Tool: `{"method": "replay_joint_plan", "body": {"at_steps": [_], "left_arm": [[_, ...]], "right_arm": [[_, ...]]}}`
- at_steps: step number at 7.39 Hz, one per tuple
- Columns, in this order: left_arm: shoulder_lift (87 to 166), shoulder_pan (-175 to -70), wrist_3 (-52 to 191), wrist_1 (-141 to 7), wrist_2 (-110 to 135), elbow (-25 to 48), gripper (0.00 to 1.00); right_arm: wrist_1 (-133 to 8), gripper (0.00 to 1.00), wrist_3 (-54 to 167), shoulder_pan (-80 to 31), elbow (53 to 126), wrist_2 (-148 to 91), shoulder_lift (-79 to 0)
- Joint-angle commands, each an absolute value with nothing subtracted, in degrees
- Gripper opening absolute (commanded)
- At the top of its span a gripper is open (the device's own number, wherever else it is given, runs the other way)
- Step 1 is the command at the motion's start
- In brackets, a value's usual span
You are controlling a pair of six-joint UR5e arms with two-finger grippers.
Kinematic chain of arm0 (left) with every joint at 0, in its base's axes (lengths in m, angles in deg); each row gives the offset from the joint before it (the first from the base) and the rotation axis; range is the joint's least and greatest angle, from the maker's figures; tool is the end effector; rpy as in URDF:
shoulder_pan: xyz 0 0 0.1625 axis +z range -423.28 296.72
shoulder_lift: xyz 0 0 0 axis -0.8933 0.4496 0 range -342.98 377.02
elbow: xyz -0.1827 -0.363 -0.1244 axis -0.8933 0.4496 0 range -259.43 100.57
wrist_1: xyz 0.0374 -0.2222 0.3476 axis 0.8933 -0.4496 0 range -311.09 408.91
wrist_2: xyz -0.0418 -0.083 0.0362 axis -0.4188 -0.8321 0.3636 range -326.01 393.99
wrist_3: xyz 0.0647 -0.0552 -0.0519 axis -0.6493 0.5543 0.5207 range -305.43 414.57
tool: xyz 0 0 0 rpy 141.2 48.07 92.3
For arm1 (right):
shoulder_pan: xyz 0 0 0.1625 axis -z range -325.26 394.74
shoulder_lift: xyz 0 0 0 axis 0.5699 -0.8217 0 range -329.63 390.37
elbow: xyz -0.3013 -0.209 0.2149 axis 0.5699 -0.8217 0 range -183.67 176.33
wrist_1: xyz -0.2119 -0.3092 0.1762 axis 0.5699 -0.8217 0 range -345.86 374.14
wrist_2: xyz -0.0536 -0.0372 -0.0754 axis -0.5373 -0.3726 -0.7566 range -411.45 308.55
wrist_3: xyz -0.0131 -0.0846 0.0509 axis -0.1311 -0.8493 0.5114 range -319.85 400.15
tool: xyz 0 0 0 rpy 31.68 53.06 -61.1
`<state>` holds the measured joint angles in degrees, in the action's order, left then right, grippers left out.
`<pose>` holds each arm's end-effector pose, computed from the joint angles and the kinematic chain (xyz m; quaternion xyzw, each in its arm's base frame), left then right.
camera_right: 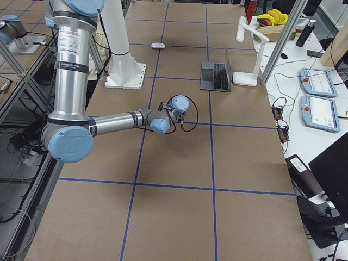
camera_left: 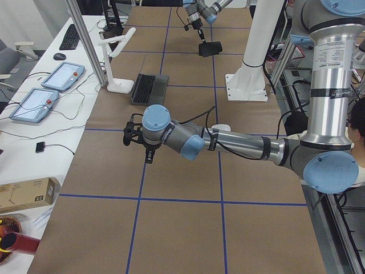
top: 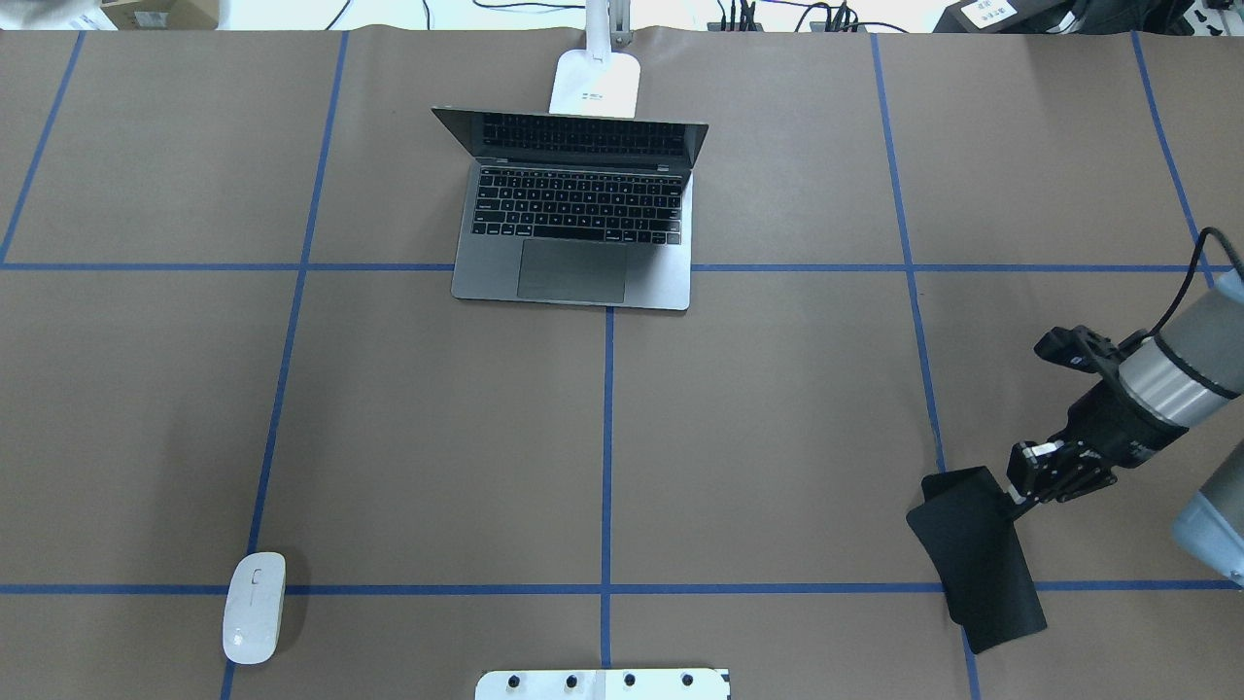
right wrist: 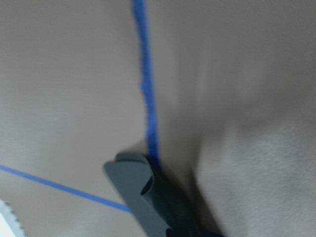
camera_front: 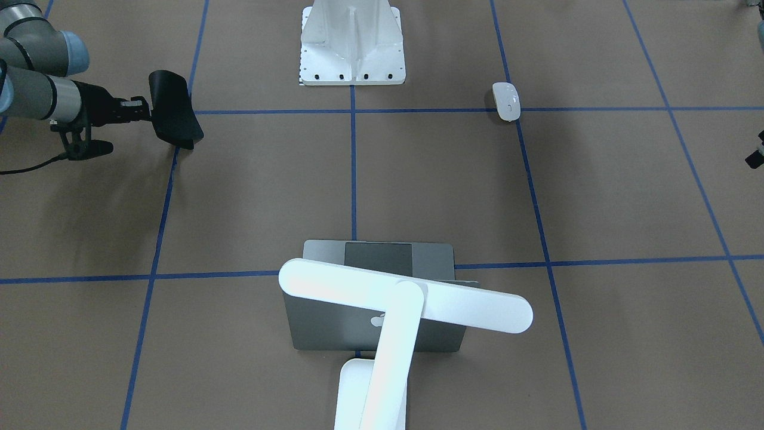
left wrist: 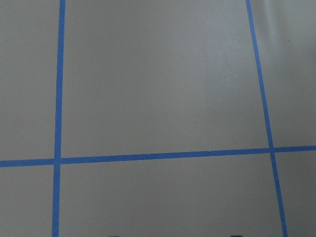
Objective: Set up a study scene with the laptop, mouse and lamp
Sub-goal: 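Lift the black mouse pad and carry it beside the laptop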
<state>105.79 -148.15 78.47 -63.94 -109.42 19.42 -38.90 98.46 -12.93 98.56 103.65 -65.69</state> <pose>-0.0087 -0.4985 0.5361 0.1186 0.4786 -0.0240 0.8697 -0.2688 -0.3591 0.5054 -0.1873 -0.5580 -0.0869 0.8038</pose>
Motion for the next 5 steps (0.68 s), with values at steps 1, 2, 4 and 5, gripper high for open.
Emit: {"method": "replay_joint_plan", "body": {"at_steps": [1,2,4,5], "left_arm": [[105.8,-148.4,77.8,-63.9,-109.6,18.9,0.81],[105.8,-148.4,77.8,-63.9,-109.6,18.9,0.81],[105.8,-148.4,77.8,-63.9,-109.6,18.8,0.81],[105.8,-148.3,77.3,-63.8,-109.7,18.5,0.81]], "right_arm": [[-39.0,0.00,99.2,-17.4,100.6,103.0,-63.3],[-39.6,0.00,99.2,-18.3,100.6,101.3,-60.8],[-46.5,0.00,99.1,-18.5,100.7,95.0,-52.9],[-49.7,0.00,99.0,-18.4,101.2,91.7,-49.8]]}}
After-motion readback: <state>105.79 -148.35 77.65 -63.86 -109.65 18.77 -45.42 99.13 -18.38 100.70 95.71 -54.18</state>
